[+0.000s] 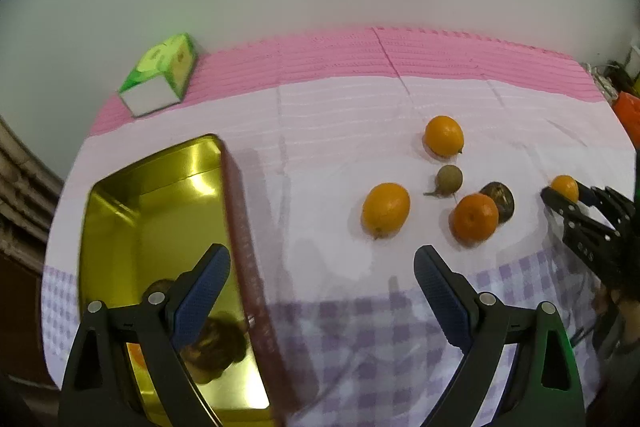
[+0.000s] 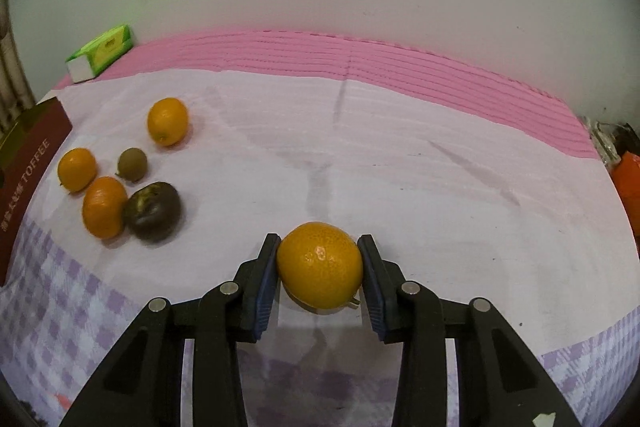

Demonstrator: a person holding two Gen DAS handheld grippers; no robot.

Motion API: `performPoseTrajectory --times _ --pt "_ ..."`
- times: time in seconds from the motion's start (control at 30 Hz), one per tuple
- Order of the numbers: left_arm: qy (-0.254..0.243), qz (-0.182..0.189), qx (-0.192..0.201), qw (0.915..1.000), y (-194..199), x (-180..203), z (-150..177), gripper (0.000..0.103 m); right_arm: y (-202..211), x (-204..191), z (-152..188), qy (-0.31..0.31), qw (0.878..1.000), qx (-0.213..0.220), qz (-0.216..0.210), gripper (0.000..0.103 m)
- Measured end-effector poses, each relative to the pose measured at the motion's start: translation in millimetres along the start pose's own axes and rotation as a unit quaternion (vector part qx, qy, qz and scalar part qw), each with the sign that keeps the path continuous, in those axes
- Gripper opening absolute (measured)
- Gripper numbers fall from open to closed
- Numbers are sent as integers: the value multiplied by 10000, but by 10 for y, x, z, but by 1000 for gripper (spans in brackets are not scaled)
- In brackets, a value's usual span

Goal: Organize fruits
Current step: 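Grasp an orange with the left gripper while the right gripper holds its orange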

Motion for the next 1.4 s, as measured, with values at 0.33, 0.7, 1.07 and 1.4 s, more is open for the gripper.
performPoseTrajectory --times 0.33,0.7,1.07,1.4 --pt "-25 301 -329 9990 -397 102 -182 84 -37 -104 -11 23 10000 2 47 36" --pt "46 616 -531 9967 -675 162 -260 67 -31 10 -11 -102 9999 -47 -65 36" --pt "-77 664 -589 9960 -782 274 -278 37 -32 14 -9 -117 9999 -51 -77 36" --pt "-27 687 -524 9963 -678 275 -210 36 -34 19 -9 -93 9999 -41 -43 36"
Point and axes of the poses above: each gripper's, at about its wrist camera, not at the fingertips, and y roughly against the way its jaws point, x to its right, z to its underside, the point moved 5 cm from there along -y, roughly the way its jaws point, and after that the axes turned 15 degrees about -y, right-handed, at the moved point
